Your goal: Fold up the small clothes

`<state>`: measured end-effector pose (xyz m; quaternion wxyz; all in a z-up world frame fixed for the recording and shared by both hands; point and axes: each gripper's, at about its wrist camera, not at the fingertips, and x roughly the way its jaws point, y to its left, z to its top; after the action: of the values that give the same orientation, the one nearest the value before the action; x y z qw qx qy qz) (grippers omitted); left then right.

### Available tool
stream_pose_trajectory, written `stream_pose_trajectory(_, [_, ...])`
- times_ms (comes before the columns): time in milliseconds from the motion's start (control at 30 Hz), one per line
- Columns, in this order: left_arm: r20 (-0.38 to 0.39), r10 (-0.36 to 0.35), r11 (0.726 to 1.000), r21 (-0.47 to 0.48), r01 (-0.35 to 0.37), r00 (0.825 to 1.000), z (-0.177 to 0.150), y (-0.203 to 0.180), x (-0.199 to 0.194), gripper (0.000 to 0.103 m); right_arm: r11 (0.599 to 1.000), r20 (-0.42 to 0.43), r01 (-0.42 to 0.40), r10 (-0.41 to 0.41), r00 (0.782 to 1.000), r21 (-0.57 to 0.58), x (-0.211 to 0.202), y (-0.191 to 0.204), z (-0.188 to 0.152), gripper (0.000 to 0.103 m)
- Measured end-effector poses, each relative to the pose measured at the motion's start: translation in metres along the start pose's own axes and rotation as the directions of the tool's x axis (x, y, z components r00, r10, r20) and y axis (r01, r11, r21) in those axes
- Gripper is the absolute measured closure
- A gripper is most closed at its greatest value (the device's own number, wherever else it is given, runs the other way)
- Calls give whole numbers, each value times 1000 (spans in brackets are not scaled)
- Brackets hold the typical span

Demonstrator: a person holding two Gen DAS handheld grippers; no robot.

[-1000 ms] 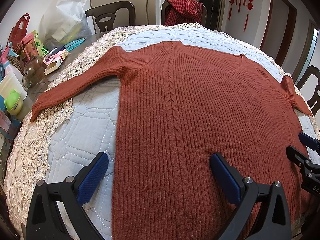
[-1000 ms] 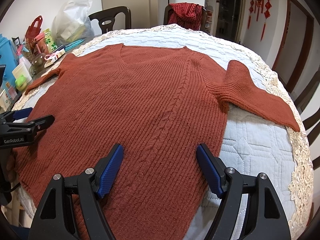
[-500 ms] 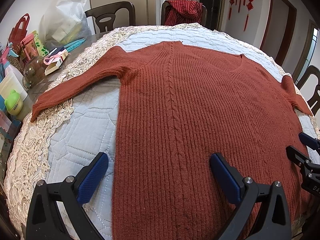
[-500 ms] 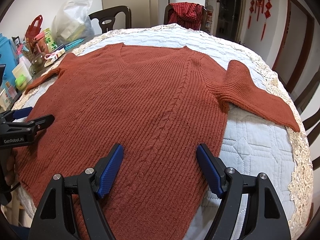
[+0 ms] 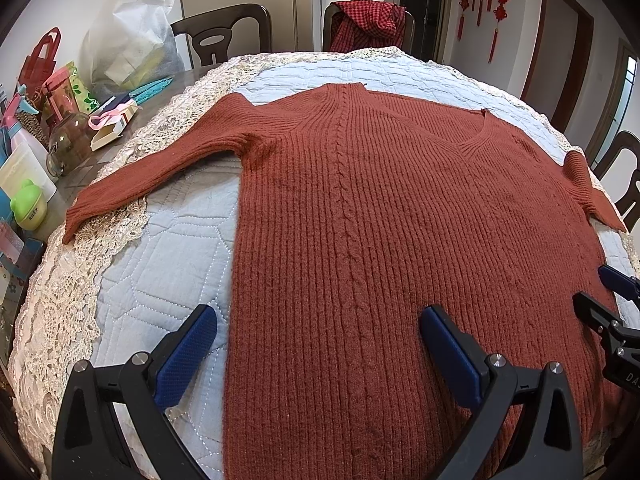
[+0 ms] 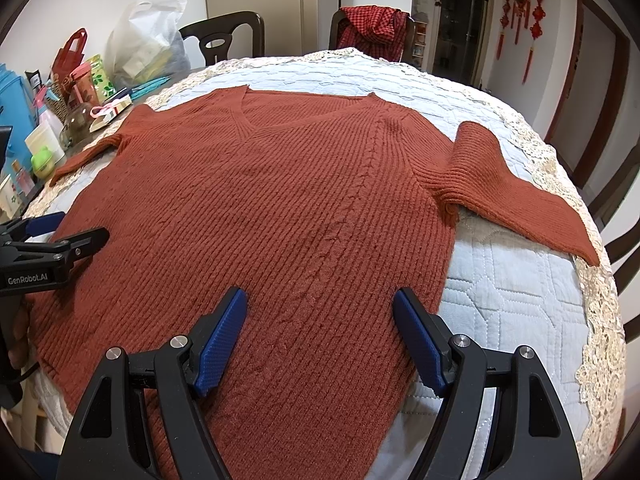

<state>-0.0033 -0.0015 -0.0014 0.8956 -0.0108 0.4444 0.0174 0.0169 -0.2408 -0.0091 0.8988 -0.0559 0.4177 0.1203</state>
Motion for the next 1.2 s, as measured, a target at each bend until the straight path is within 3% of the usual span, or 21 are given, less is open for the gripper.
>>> stream_pose_trajectory(1200, [5,6,1000,3,-6,1000,3,-1,0,0,1000,0,1,-1,1000,-1,0,0,0,27])
